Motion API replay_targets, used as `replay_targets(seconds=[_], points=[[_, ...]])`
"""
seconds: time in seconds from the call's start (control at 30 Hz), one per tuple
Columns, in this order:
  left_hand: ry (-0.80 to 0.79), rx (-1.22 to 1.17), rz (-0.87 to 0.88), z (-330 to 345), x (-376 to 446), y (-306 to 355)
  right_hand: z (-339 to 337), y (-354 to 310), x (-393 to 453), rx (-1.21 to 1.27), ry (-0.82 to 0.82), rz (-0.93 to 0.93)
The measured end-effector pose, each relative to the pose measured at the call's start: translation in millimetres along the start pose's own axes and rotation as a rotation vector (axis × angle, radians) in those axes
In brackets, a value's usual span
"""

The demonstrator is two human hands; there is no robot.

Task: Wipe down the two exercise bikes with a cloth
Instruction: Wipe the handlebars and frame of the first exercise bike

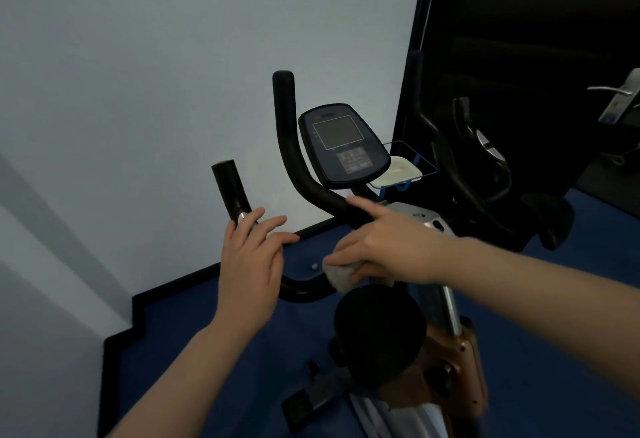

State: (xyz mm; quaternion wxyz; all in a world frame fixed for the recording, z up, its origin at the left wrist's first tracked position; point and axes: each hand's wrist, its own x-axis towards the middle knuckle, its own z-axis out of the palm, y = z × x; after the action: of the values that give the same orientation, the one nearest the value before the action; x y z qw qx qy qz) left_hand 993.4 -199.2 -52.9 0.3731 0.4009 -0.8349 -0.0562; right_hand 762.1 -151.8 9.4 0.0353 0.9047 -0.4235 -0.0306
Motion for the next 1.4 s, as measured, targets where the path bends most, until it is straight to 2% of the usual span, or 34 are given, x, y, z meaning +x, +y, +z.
replay_targets(seconds=[0.13,0.33,0.4,0.47,0.53,0.6,0.67,0.73,0.8,0.87,0.93,1.03,1.13,1.23,1.33,1.4], points=[[-0.006,0.004,-0.038,2,-2,1,2,1,3,-0.061,0.028,-0.014],[0.01,-0.015,-0.077,7,-3,0,6,-13,7,0.156,0.096,0.115],[-0.015,-0.005,-0.066,4,-2,-2,0,-12,-9,0.374,0.241,0.262],[-0.04,0.004,-0.077,2,-3,-1,-10,-14,-33,0.679,0.505,0.444],[-0.05,-0.012,-0.118,1,-2,4,-16,-24,-61,0.813,0.705,0.553],[-0.053,-0.107,-0.199,-1,-4,16,-12,-50,-77,0.745,0.697,0.627],[-0.06,-0.27,-0.287,-3,-9,34,-2,-81,-76,0.524,0.622,0.651],[-0.078,-0.44,-0.346,-5,-17,53,15,-105,-63,0.202,0.609,0.603],[-0.095,-0.578,-0.351,-7,-28,68,31,-125,-51,0.09,0.642,0.671],[-0.133,-0.657,-0.3,-7,-37,81,48,-146,-52,0.155,0.711,0.782],[-0.213,-0.722,-0.279,-3,-47,90,59,-169,-60,0.354,0.748,0.834],[-0.302,-0.855,-0.347,3,-58,100,55,-171,-64,0.483,0.753,0.859],[-0.28,-0.93,-0.422,9,-65,103,50,-167,-47,0.555,0.834,0.984],[-0.257,-0.962,-0.432,15,-68,101,63,-196,-37,0.599,0.931,1.11],[-0.224,-0.966,-0.444,17,-69,103,63,-201,-41,0.823,0.949,1.12],[-0.2,-0.973,-0.446,18,-70,105,57,-186,-39,0.864,0.948,1.112]])
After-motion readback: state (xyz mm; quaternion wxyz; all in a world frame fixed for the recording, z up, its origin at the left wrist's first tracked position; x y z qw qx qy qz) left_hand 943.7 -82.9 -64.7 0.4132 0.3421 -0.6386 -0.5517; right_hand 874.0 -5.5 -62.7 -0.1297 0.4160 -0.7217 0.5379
